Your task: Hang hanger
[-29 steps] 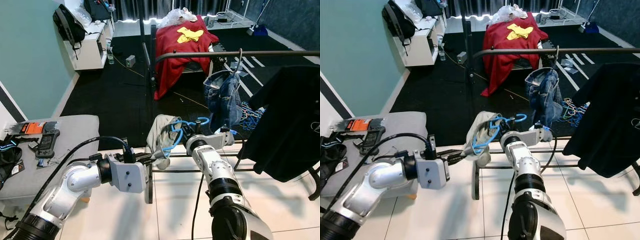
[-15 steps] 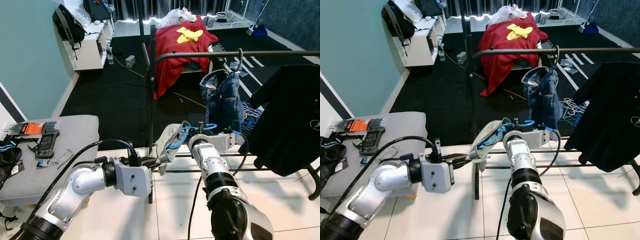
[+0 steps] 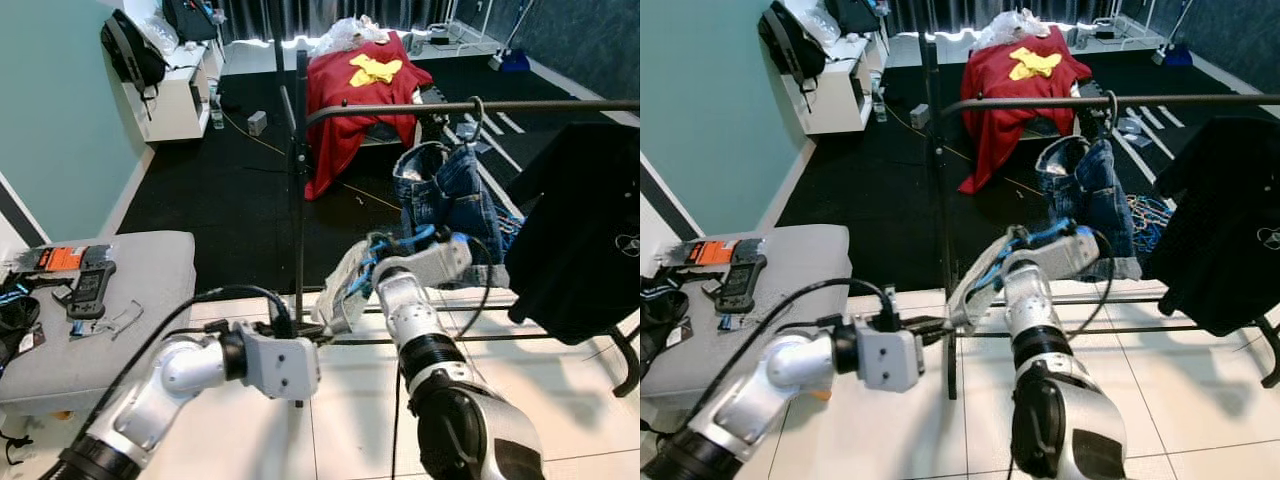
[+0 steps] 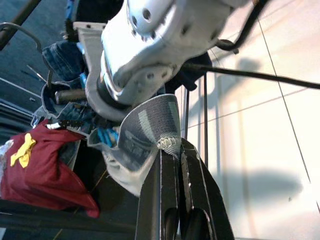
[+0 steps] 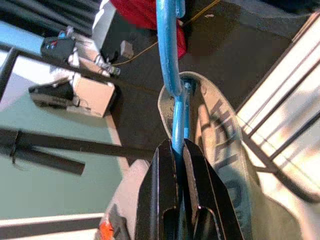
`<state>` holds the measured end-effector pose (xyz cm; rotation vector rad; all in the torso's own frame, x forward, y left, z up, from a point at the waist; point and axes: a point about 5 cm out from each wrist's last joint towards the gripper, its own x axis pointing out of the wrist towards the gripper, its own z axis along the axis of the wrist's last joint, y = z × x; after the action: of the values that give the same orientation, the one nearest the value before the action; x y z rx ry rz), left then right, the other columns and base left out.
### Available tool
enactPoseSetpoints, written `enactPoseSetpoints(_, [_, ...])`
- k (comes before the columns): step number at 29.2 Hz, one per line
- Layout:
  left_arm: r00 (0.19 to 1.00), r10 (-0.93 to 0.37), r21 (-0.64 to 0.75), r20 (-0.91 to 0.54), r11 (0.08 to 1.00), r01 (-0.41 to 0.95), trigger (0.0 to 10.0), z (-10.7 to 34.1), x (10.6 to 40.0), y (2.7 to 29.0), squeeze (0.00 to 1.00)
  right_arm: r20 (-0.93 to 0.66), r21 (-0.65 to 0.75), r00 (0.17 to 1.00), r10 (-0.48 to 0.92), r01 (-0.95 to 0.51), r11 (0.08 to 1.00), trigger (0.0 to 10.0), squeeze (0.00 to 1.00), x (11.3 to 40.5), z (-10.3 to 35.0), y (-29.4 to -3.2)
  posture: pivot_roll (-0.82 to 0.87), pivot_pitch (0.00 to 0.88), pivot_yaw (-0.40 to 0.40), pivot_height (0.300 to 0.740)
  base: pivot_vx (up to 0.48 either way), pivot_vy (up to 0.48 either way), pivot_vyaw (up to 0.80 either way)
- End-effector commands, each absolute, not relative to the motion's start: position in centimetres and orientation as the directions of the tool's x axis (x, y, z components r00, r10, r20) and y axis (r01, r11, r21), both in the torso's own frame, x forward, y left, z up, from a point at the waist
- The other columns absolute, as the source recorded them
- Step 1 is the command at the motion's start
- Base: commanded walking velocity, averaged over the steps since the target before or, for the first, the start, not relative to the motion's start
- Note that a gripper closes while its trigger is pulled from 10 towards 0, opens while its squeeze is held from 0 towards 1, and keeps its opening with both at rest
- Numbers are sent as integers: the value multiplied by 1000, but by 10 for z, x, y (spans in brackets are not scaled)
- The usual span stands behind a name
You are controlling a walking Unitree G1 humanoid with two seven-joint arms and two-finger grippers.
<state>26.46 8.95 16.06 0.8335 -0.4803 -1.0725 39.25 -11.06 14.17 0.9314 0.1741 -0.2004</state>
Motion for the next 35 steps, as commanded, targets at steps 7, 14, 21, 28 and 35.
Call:
enactPoseSetpoints(7, [441,-897,739,24,314,597,10000,170,271,81,0,-171,679,985,-21,133,722,10000,0,387,139,-90,-30,67,16,740,0,0,0])
enactPoseSetpoints(14, [465,-882,701,75,378,605,10000,175,275,80,0,-170,652,985,-16,124,748,10000,0,386,135,-92,-34,75,12,740,0,0,0])
enactPoseSetpoints(21, [471,-880,698,51,369,614,10000,170,277,79,0,-134,615,989,58,37,788,10000,0,384,138,-81,-34,83,14,740,0,0,0])
enactPoseSetpoints(28, [490,-872,668,11,371,645,10000,160,279,76,0,-93,589,985,148,-66,805,10000,0,383,145,-67,-38,83,13,740,0,0,0])
enactPoseSetpoints(35, [545,-838,641,20,429,637,10000,160,288,80,0,-97,577,977,189,-100,811,10000,0,380,141,-64,-38,85,14,740,0,0,0])
